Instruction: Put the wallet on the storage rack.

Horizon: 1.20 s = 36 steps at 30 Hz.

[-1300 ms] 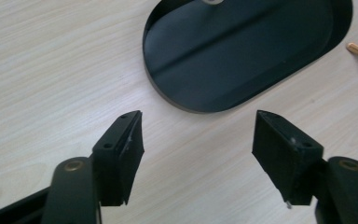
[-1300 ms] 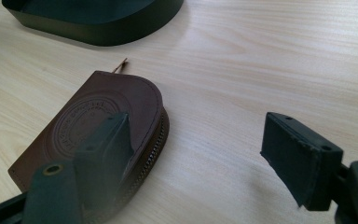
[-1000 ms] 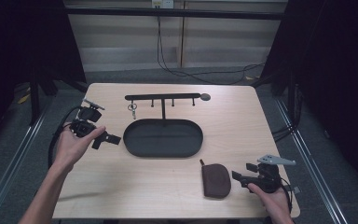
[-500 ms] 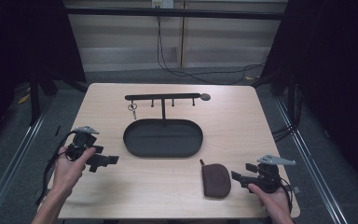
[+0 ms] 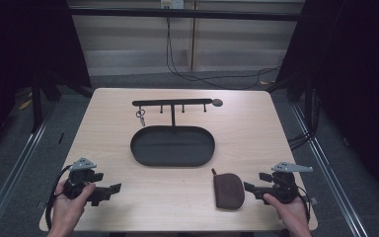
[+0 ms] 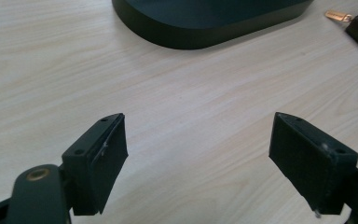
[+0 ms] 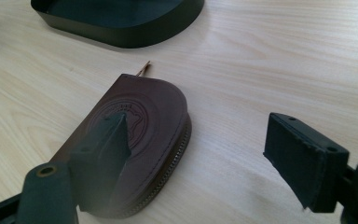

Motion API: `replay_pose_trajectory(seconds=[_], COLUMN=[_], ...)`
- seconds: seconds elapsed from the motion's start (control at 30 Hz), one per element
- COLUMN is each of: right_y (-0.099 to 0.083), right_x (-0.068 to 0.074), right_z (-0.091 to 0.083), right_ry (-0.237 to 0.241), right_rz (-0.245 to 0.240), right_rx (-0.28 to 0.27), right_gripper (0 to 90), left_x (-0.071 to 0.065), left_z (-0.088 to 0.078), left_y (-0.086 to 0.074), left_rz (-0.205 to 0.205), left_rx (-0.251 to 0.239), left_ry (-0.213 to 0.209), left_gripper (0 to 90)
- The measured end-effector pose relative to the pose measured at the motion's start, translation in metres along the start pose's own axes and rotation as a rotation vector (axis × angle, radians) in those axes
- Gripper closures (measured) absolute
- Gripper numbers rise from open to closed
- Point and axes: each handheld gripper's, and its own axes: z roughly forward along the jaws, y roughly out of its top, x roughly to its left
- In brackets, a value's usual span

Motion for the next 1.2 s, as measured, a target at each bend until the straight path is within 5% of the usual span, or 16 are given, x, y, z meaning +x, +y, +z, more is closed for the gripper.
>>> replay_pose_trajectory(seconds=[0.13,0.37,0.63,0.87,1.2], right_y=[0.003,0.01,0.038,0.048,0.054], right_x=[0.005,0.012,0.027,0.023,0.023], right_z=[-0.001,0.0,0.013,0.025,0.047], right_ry=[0.02,0.05,0.047,0.028,0.027], right_rz=[-0.01,-0.007,-0.048,-0.007,0.001], right_rx=[0.031,0.099,0.219,0.28,0.48], right_gripper=[21.7,26.6,31.7,25.4,23.9], left_x=[-0.003,-0.008,-0.014,-0.019,-0.014], left_z=[0.006,0.016,0.024,0.023,0.024], left_y=[-0.01,-0.017,-0.027,-0.027,-0.026], left_rz=[-0.012,0.036,0.064,0.105,0.104], left_rx=[-0.034,-0.079,-0.041,-0.035,-0.019], left_ry=[-0.009,-0.051,-0.111,-0.115,-0.113], left_gripper=[18.8,17.2,16.7,18.0,18.8])
